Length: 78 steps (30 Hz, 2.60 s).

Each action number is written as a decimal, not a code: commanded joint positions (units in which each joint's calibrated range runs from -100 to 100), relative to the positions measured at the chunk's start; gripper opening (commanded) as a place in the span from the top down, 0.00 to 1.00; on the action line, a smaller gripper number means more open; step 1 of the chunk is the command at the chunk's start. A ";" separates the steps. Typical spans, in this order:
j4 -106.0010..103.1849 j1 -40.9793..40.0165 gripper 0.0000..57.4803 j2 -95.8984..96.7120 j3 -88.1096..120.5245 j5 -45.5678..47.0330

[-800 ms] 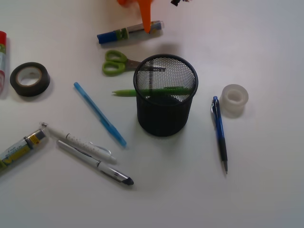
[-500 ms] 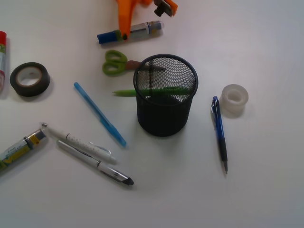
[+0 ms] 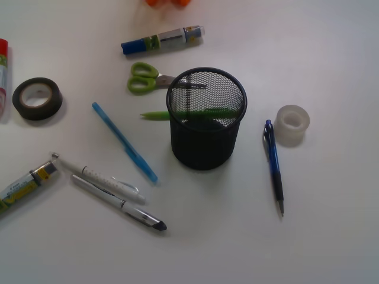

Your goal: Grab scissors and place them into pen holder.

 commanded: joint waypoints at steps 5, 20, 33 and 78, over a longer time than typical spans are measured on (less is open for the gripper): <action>3.63 1.55 0.50 39.08 -10.24 -0.10; -0.22 -6.30 0.77 64.75 -10.97 -0.98; 0.22 -8.17 0.78 64.92 -10.15 -1.32; -0.92 -8.17 0.78 81.83 -14.59 -4.40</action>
